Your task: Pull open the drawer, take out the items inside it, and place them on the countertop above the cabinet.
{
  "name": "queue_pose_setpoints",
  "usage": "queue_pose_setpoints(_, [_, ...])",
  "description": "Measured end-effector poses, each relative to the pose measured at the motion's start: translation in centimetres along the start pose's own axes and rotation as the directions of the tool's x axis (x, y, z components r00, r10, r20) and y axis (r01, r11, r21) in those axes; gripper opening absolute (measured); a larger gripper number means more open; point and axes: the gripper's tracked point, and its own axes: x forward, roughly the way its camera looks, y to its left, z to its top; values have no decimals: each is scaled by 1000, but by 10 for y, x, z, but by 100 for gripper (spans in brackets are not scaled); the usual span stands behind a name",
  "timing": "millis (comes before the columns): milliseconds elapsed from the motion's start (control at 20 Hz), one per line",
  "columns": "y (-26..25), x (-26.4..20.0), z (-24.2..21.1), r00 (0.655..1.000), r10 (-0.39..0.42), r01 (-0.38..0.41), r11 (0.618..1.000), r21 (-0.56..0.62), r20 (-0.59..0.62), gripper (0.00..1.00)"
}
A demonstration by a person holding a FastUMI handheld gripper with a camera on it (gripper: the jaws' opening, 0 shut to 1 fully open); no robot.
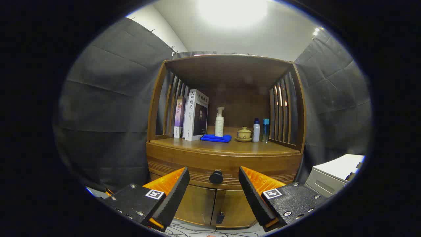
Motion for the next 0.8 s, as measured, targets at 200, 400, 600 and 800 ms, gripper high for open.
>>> queue_pose_setpoints(200, [-1,-1,0,1000,-3,3,1000,1,1,93])
queue_pose_setpoints(400, [-2,1,1,1000,-7,7,1000,-3,2,93])
queue_pose_setpoints(600, [-5,0,0,1000,-17,17,1000,-1,0,93])
queue_pose_setpoints(800, [-7,-1,-1,1000,-24,24,1000,1,-4,93])
